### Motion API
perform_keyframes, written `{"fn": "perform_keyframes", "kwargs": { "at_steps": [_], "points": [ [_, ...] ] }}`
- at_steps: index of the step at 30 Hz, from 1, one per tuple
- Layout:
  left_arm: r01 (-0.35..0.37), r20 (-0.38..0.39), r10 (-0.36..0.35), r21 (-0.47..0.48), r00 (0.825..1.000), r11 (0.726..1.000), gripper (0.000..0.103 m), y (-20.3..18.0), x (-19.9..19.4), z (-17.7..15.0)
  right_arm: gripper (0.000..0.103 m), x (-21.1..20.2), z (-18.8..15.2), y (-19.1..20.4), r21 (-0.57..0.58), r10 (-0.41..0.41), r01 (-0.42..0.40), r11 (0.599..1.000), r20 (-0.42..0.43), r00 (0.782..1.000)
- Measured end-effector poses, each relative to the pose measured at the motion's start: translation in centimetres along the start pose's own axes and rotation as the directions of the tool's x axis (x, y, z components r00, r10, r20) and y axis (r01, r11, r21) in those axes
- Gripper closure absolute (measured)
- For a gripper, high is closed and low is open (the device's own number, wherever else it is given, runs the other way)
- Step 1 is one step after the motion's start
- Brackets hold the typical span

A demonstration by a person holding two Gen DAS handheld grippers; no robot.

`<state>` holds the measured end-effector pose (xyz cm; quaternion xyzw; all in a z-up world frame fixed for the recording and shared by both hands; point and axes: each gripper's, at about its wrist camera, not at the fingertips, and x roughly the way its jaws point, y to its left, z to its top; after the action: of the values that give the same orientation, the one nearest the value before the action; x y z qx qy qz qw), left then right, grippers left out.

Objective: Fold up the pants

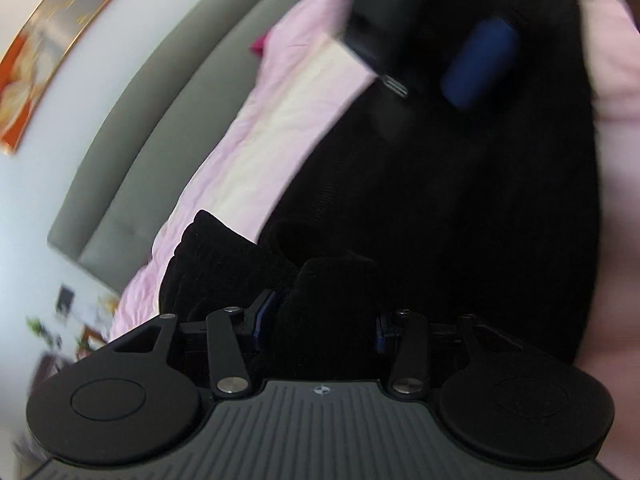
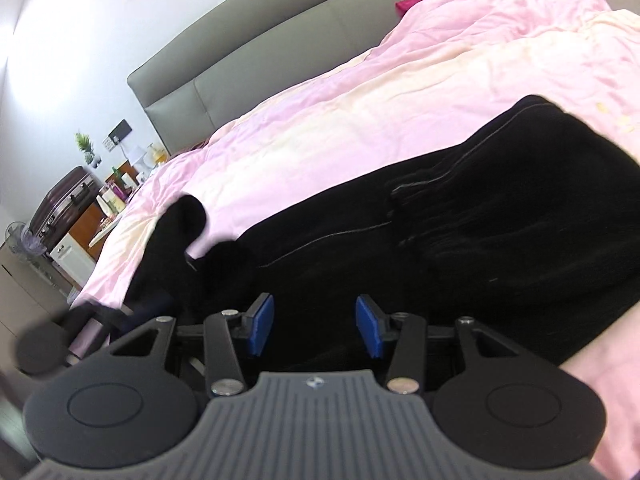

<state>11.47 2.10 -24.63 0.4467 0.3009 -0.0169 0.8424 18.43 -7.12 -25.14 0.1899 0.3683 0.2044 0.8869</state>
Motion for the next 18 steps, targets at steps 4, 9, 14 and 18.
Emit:
{"fn": "perform_keyframes", "kwargs": {
  "at_steps": [4,9,14,18],
  "points": [
    [0.03,0.02,-0.03,-0.014,0.999,0.999,0.033,1.0,-2.4,-0.8,0.06,-0.9,0.4,-1.5,0.016,0.008,-0.008,1.0,-0.01,1.0],
    [0.198,0.098,-0.187,-0.119,0.978,0.973,0.017,5.0,-6.9,-2.0,0.06,-0.3,1.1,-2.3,0.039,0.045,-0.044,0.998,-0.023,0.999],
    [0.201,0.119,-0.175,-0.26,0.977,0.944,0.017,10.3,-7.7,-4.6,0.06,-0.1,0.8,-1.0,0.011,0.09,-0.09,0.996,-0.053,0.995],
    [0.209,0.086,-0.197,-0.601,0.977,0.772,0.017,16.5,-4.2,-7.9,0.06,0.5,0.8,1.1,-0.044,0.118,-0.122,0.992,-0.076,0.99]
  ]
}}
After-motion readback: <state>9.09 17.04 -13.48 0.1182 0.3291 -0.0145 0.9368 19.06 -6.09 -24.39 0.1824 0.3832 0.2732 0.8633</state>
